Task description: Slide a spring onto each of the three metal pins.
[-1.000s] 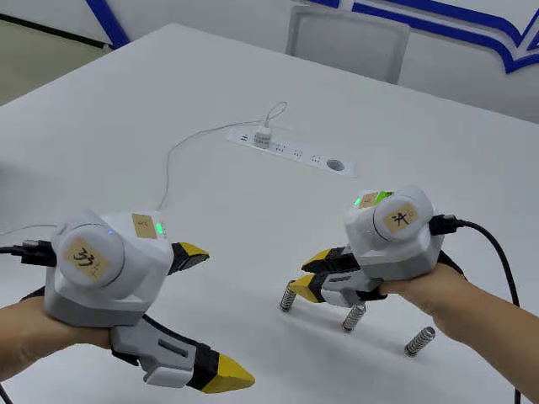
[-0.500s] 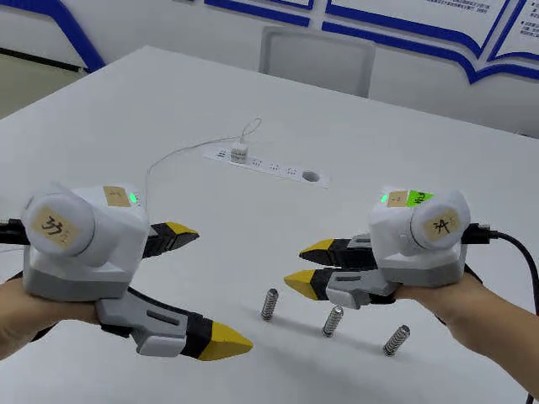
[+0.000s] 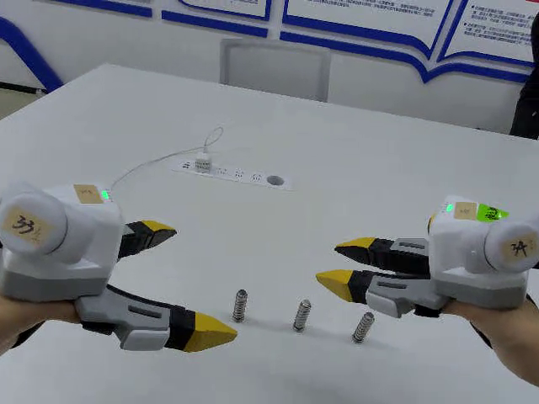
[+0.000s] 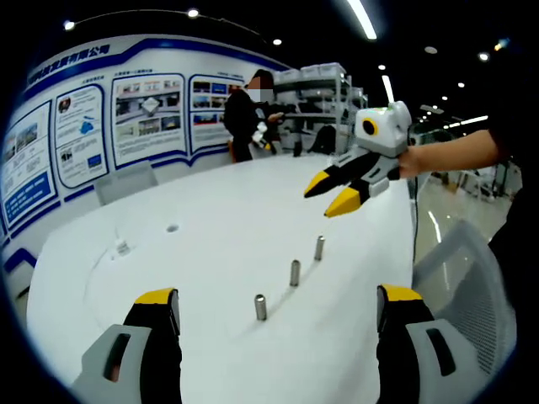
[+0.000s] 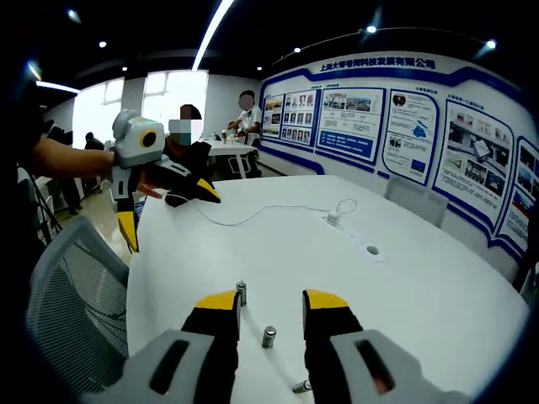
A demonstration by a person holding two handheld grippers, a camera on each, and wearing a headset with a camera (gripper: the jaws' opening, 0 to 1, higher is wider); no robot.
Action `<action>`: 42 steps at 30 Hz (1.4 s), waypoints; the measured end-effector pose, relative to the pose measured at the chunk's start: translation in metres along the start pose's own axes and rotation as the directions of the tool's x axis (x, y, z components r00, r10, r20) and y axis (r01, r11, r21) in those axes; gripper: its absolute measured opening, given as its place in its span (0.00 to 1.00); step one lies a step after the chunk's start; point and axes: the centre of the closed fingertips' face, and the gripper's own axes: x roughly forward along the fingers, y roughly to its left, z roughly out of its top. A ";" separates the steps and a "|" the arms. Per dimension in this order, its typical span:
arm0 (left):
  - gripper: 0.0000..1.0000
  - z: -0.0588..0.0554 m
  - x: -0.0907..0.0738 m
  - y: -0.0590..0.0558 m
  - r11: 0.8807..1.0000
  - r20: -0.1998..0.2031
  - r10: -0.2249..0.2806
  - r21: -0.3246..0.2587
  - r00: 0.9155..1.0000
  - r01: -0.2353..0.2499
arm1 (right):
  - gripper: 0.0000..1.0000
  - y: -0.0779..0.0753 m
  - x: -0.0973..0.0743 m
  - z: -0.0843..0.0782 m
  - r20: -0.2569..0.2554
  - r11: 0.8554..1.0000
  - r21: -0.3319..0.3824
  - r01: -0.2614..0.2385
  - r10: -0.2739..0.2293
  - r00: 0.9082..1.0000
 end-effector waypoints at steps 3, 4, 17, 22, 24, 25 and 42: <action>1.00 0.000 -0.002 0.000 1.000 -0.011 -0.002 0.010 1.000 0.002 | 0.31 -0.007 -0.020 -0.006 0.024 0.998 0.044 0.039 -0.040 0.999; 1.00 0.001 -0.003 0.000 1.000 -0.013 -0.002 0.012 1.000 0.002 | 0.32 -0.010 -0.029 -0.010 0.026 0.997 0.051 0.058 -0.059 0.998; 1.00 0.012 -0.016 0.010 0.999 0.019 0.033 -0.013 0.999 -0.032 | 0.42 -0.023 -0.105 -0.046 0.030 0.965 0.168 0.203 -0.211 0.977; 1.00 -0.001 -0.023 0.010 1.000 -0.020 0.029 -0.006 0.999 -0.029 | 0.43 -0.024 -0.123 -0.052 0.037 0.950 0.201 0.239 -0.252 0.967; 1.00 -0.003 -0.026 0.010 0.999 -0.015 0.026 -0.021 1.000 -0.027 | 0.44 -0.022 -0.128 -0.055 0.035 0.944 0.217 0.248 -0.262 0.964; 1.00 -0.004 -0.027 0.010 0.999 -0.013 0.027 -0.027 1.000 -0.027 | 0.45 -0.022 -0.129 -0.056 0.034 0.942 0.224 0.252 -0.266 0.963; 1.00 -0.023 -0.041 0.013 0.996 -0.030 0.027 -0.084 0.999 -0.030 | 0.59 -0.001 -0.129 -0.066 0.018 0.928 0.290 0.236 -0.252 0.968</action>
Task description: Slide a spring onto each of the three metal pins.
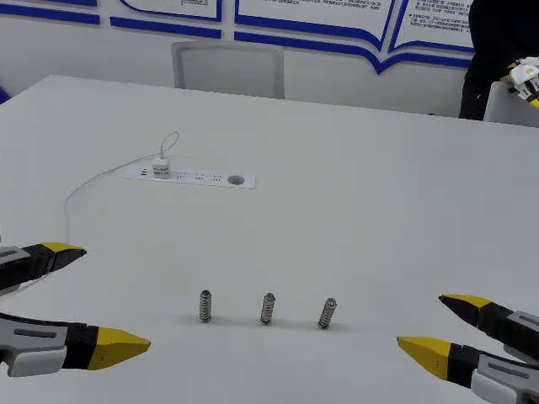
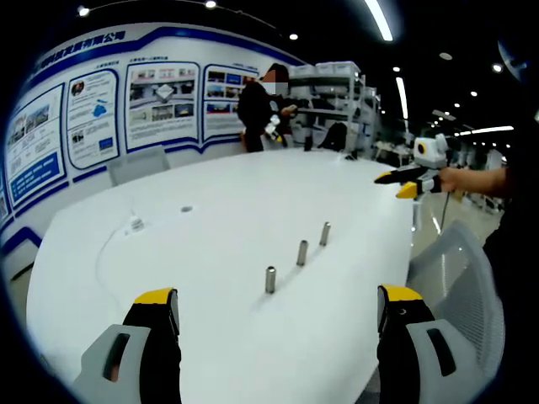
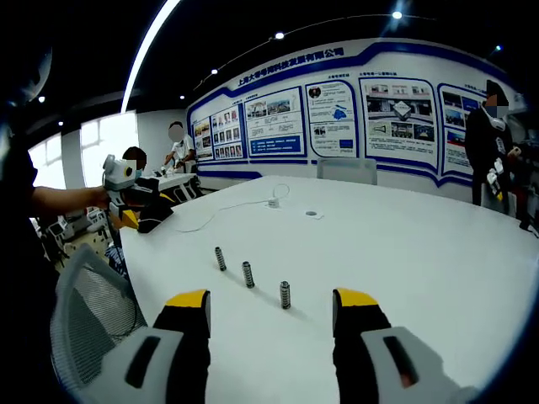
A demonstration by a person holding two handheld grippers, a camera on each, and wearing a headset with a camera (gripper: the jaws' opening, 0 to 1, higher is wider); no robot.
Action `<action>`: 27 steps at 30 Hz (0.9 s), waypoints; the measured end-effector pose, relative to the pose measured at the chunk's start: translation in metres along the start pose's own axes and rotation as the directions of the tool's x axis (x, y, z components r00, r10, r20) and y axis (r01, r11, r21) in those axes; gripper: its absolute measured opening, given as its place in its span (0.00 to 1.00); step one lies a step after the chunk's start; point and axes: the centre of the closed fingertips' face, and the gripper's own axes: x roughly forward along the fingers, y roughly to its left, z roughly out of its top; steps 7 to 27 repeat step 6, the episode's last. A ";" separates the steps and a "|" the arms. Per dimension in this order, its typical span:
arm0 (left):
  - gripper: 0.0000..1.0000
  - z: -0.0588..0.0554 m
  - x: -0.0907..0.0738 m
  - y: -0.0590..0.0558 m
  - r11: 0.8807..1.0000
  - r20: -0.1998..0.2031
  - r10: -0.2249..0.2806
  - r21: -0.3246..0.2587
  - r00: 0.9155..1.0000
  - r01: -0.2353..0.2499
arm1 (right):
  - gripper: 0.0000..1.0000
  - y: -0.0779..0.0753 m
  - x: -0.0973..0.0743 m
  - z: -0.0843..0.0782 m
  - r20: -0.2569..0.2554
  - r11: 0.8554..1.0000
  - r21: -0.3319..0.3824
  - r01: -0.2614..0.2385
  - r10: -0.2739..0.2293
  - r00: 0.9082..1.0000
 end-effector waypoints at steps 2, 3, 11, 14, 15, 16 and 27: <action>1.00 -0.002 -0.001 -0.001 1.000 -0.005 -0.005 -0.002 1.000 0.005 | 0.62 0.002 0.000 -0.002 -0.011 1.000 0.000 0.000 0.000 1.000; 1.00 -0.003 -0.001 -0.001 1.000 -0.007 -0.006 -0.002 1.000 0.006 | 0.62 0.002 0.000 -0.003 -0.014 1.000 -0.001 0.001 -0.001 1.000; 1.00 -0.005 -0.002 -0.001 1.000 -0.014 -0.006 -0.003 1.000 0.006 | 0.64 0.005 0.001 -0.006 -0.016 1.000 0.019 -0.003 0.003 1.000; 1.00 -0.005 -0.002 -0.001 1.000 -0.014 -0.006 -0.003 1.000 0.006 | 0.64 0.005 0.001 -0.006 -0.016 1.000 0.019 -0.003 0.003 1.000; 1.00 -0.005 -0.002 -0.001 1.000 -0.014 -0.006 -0.003 1.000 0.006 | 0.64 0.005 0.001 -0.006 -0.016 1.000 0.019 -0.003 0.003 1.000; 1.00 -0.005 -0.002 -0.001 1.000 -0.014 -0.006 -0.003 1.000 0.006 | 0.64 0.005 0.001 -0.006 -0.016 1.000 0.019 -0.003 0.003 1.000; 1.00 -0.005 -0.002 -0.001 1.000 -0.014 -0.006 -0.003 1.000 0.006 | 0.64 0.005 0.001 -0.006 -0.016 1.000 0.019 -0.003 0.003 1.000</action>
